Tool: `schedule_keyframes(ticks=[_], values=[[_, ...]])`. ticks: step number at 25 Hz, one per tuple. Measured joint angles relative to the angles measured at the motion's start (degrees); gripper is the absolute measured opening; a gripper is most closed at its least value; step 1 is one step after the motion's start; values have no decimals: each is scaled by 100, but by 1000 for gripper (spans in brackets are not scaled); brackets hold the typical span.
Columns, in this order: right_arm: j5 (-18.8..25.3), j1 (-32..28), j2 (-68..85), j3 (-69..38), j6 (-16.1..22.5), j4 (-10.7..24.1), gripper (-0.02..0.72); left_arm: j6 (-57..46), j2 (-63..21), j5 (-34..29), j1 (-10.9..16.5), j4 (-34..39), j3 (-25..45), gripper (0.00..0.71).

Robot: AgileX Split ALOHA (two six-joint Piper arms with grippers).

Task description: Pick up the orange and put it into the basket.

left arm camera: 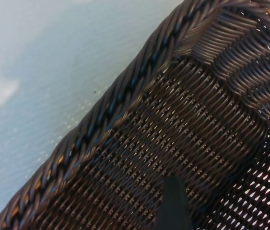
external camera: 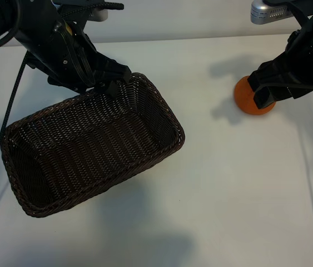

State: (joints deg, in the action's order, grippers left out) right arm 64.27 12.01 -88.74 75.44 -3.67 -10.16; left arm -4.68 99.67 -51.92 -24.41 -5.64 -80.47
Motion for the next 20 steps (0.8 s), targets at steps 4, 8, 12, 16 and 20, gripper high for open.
schedule_keyframes(ticks=[4,8,12,16,20], values=[[0,0,0,0,0,0,596,4,-13,-63,0,23,0,579],[0,0,0,0,0,27,596,-446,-229,-698,0,564,0,579],[0,0,0,0,-5,59,594,-1275,-696,-1186,0,1290,40,579],[0,0,0,0,-5,117,577,-1888,-1340,-1207,0,1541,463,579],[4,0,0,0,-5,145,573,-2411,-1924,-1214,0,1604,1281,579]])
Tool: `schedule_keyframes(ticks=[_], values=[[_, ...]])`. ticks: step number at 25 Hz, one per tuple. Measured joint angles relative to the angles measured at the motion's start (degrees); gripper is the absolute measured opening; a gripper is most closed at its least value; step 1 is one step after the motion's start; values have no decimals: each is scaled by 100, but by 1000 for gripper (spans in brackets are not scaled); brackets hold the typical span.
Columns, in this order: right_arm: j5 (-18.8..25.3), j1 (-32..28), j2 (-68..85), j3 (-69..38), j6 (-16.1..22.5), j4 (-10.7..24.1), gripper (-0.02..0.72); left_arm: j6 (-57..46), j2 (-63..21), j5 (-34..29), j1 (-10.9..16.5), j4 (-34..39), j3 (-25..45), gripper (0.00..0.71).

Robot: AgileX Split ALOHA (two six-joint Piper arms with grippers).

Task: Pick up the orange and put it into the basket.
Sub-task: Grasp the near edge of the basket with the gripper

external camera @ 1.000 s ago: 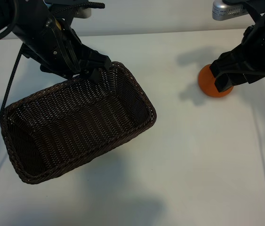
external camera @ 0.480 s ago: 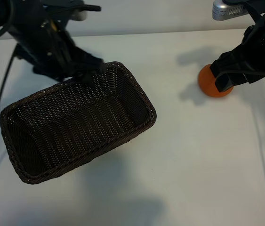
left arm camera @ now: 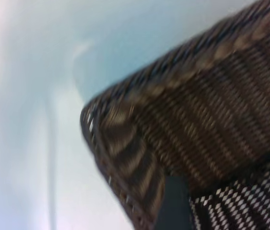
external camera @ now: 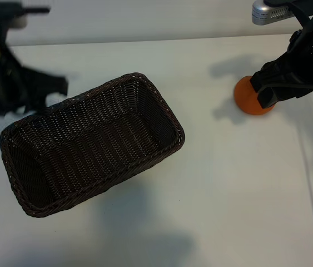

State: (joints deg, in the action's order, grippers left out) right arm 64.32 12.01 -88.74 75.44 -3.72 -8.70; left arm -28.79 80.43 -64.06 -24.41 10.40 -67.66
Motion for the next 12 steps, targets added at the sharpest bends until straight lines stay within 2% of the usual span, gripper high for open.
schedule_keyframes(ticks=[7,12], values=[[0,0,0,0,0,5,571,-1256,-878,287,0,761,1593,579],[0,0,0,0,0,5,571,-1910,-1115,930,113,827,2281,579]])
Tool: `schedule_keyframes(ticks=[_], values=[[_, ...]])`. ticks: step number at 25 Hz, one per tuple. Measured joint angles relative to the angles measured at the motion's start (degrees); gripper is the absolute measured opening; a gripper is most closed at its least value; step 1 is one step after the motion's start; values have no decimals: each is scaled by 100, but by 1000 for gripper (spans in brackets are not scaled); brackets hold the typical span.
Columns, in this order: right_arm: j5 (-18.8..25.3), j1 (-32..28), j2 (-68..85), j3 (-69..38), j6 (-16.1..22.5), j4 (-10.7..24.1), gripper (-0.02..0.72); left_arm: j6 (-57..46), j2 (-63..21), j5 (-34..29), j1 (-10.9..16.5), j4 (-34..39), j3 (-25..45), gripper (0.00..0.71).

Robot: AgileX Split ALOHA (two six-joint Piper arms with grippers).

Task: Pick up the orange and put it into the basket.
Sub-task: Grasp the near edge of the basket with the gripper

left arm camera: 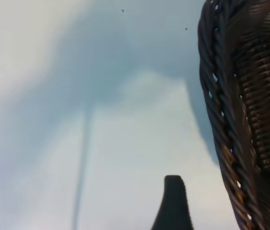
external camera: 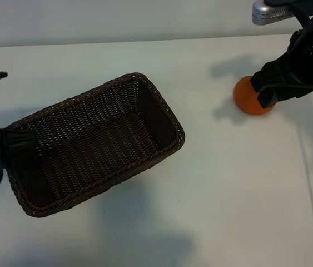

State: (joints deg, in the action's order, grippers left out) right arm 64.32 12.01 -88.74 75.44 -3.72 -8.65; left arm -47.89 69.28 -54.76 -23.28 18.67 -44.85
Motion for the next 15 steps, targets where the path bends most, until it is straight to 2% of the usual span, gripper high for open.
schedule_keyframes(ticks=[3,10,15], values=[[0,0,0,0,0,0,571,-127,6,301,277,-9,300,579],[0,0,0,0,0,0,570,-32,31,1026,992,-425,372,579],[0,0,0,0,0,0,570,193,373,1446,1212,-845,372,579]])
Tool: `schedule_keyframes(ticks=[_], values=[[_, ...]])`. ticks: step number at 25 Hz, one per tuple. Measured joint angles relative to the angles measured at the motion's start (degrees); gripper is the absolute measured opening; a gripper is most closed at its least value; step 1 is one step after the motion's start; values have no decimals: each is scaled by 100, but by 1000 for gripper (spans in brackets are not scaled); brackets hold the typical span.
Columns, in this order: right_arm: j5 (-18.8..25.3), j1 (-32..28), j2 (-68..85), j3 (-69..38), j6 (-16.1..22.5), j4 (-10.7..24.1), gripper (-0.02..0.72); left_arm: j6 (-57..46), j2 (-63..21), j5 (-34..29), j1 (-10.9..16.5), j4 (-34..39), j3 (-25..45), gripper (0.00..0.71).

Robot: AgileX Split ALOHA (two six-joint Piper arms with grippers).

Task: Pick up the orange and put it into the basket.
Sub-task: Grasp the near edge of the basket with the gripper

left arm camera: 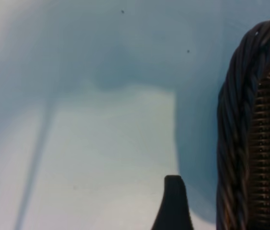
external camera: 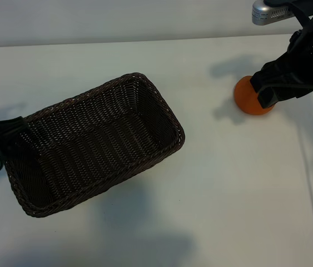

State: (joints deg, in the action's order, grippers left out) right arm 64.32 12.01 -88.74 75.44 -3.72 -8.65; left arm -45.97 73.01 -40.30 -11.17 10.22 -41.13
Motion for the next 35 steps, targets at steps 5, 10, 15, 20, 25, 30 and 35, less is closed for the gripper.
schedule_keyframes(ticks=[5,10,15,20,25,30,35], values=[[0,0,0,0,-1,0,570,224,576,268,8,-381,0,579],[0,0,0,0,-6,0,570,356,1019,372,8,-586,0,579],[0,0,0,0,-6,0,570,386,1339,648,8,-597,0,579],[13,0,0,0,-12,0,570,471,1825,850,8,-676,0,579],[17,0,0,0,-12,0,570,830,2137,1062,18,-1022,10,579],[17,0,0,0,-13,0,570,957,2154,1167,18,-1098,10,503],[17,0,0,0,-13,0,570,953,2154,1312,18,-1151,10,408]])
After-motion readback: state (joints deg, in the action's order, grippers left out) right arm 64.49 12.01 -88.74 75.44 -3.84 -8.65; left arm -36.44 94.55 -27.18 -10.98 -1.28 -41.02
